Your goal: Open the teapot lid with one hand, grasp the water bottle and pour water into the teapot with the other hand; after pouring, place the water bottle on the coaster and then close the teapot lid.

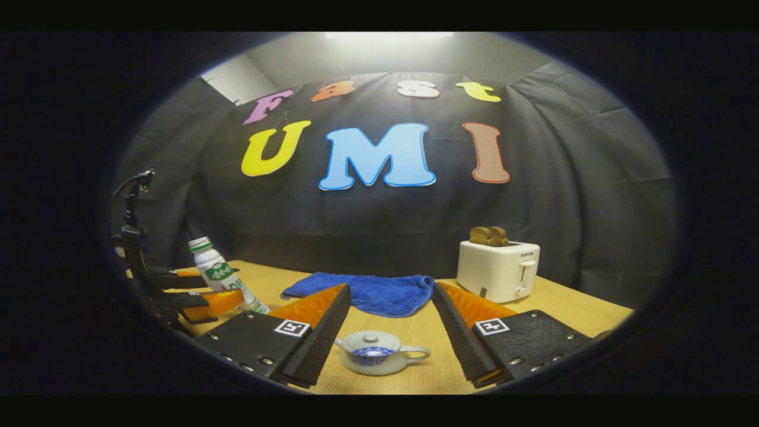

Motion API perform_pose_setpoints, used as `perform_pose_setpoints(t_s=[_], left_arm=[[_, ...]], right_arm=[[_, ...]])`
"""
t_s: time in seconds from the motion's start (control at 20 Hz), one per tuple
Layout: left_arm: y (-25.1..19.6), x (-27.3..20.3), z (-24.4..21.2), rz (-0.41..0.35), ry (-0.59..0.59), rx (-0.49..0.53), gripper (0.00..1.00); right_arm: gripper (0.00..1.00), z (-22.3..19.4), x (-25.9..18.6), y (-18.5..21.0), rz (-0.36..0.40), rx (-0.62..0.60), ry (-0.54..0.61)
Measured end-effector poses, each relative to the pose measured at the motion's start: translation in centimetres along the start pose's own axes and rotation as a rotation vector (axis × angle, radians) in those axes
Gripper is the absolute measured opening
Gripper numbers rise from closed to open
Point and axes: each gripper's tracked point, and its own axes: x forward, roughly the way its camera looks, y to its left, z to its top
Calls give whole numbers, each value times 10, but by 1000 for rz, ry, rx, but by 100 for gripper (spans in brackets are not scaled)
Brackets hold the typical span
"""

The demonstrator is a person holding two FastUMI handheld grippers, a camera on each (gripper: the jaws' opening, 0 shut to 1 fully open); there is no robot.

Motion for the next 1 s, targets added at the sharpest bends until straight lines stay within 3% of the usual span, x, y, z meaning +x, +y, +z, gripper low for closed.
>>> perform_pose_setpoints(t_s=[0.35,1.0], left_arm=[[-14,-13,4,-32,-44,-44,100],[-12,-25,-2,4,-37,-38,98]], right_arm=[[86,-3,-20,21,38,-1,-12],[86,-20,-34,34,81,18,29]])
